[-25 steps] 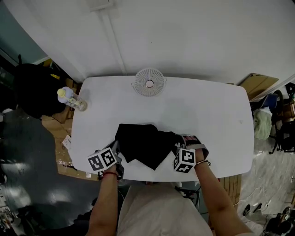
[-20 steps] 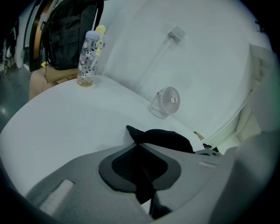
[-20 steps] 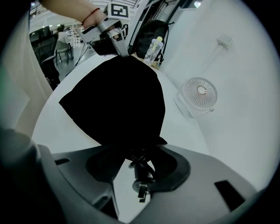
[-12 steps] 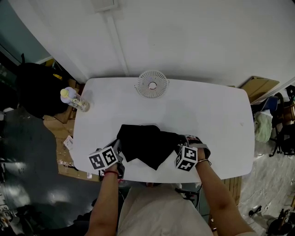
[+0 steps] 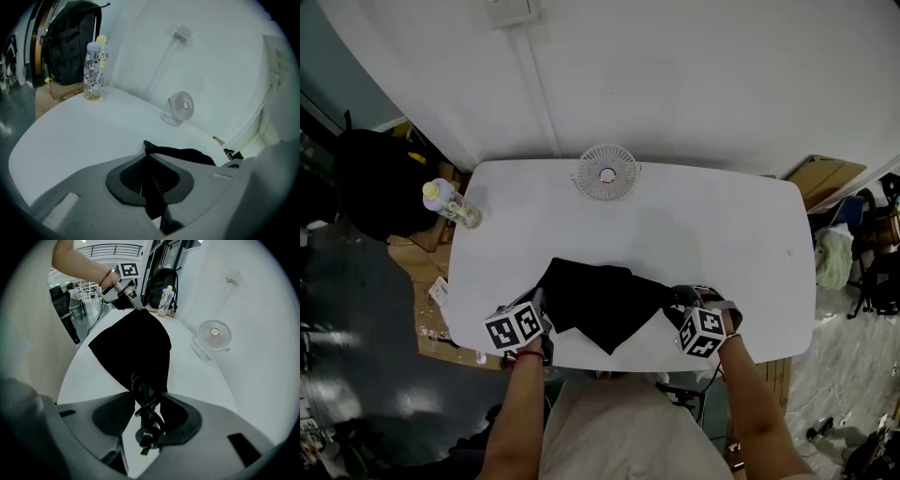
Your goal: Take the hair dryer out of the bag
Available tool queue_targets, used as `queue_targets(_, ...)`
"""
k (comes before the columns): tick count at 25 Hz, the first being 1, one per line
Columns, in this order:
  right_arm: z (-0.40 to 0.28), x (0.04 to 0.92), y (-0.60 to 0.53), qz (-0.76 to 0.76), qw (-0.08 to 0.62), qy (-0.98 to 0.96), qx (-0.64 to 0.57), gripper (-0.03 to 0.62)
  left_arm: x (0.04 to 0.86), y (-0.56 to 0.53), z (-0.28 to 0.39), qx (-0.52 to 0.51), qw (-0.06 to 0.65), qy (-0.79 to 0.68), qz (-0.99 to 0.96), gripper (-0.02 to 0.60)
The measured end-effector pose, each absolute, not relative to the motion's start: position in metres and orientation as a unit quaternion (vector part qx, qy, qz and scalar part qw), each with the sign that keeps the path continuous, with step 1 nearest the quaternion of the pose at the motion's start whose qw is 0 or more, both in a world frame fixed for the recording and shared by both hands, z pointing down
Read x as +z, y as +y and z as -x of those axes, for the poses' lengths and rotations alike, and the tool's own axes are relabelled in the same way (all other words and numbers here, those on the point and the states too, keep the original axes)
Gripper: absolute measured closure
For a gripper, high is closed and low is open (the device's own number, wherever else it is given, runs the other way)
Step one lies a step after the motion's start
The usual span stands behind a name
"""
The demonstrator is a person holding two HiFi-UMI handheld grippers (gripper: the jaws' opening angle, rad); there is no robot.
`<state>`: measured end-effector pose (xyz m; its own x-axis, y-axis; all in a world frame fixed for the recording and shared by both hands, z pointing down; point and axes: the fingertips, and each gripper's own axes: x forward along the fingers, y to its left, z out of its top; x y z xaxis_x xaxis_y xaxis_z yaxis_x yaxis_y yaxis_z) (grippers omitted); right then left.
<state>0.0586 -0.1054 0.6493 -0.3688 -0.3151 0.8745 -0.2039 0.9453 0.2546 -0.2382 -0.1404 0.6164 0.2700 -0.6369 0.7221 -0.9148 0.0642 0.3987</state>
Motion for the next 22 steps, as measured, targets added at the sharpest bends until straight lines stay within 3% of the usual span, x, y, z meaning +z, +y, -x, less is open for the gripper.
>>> queue_targets(9, -0.074, 0.650, -0.085, -0.145, 0.529, -0.834, -0.058, 0.419, 0.613, -0.136, 0.246, 0.167, 0.420, -0.609, -0.652, 0.557)
queue_targets(14, -0.107, 0.658, -0.083, -0.142, 0.567, -0.808, -0.076, 0.419, 0.590, -0.141, 0.297, 0.161, 0.374, -0.670, -0.621, 0.557)
queue_targets(22, -0.119, 0.663, -0.077, -0.154, 0.571, -0.804, -0.070, 0.419, 0.599, -0.129, 0.293, 0.143, 0.400, -0.667, -0.612, 0.557)
